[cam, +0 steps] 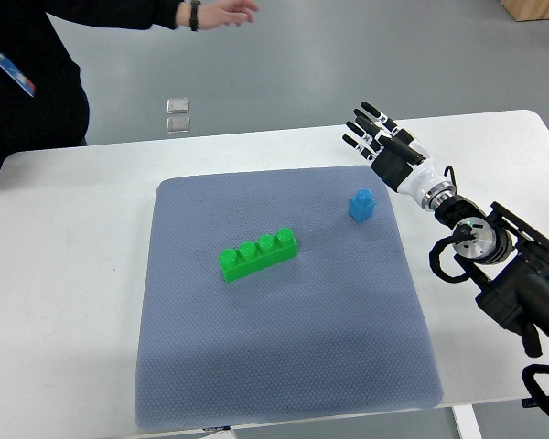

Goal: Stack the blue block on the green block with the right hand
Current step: 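Raise the right hand and swing it over the mat toward the blue block, then lower the open right hand down onto the small blue block, then close the right hand fingers around the blue block, then lift the blue block and carry it over the green block, then lower the blue block onto the green block's studs and press down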

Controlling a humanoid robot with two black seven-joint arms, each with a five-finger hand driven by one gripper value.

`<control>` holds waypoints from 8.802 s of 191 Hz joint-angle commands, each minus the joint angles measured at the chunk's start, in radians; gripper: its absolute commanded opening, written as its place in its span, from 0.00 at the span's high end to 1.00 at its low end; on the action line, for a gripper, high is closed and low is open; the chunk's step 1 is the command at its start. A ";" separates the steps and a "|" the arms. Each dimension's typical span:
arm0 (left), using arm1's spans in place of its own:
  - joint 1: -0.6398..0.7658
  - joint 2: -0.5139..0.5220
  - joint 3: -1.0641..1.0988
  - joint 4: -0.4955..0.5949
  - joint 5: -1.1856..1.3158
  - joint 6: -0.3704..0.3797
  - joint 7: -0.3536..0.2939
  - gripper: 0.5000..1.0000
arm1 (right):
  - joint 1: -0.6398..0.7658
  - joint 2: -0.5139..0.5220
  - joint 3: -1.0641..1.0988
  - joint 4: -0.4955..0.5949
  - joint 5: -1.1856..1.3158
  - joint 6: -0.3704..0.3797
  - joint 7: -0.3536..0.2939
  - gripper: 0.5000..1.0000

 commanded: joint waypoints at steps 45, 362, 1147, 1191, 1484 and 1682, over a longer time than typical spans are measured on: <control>-0.001 0.000 -0.003 -0.001 0.000 -0.003 -0.003 0.00 | 0.013 -0.004 -0.002 0.001 -0.001 0.002 -0.003 0.15; -0.001 0.000 0.003 -0.010 0.000 -0.006 -0.005 0.00 | 0.946 -0.440 -1.169 0.346 -0.776 0.183 -0.222 0.15; 0.001 0.000 0.006 -0.002 -0.001 -0.005 -0.005 0.00 | 0.881 -0.230 -1.103 0.563 -0.844 -0.176 -0.003 0.87; 0.002 0.000 0.008 -0.001 0.000 -0.005 -0.005 0.00 | 0.786 -0.178 -1.109 0.518 -0.862 -0.241 -0.011 0.87; 0.002 0.000 0.009 0.001 -0.001 -0.005 -0.005 0.00 | 0.610 -0.181 -1.094 0.494 -0.885 -0.267 -0.123 0.85; 0.004 0.000 0.009 0.001 -0.001 -0.005 -0.005 0.00 | 0.529 -0.190 -1.093 0.478 -0.931 -0.394 -0.048 0.86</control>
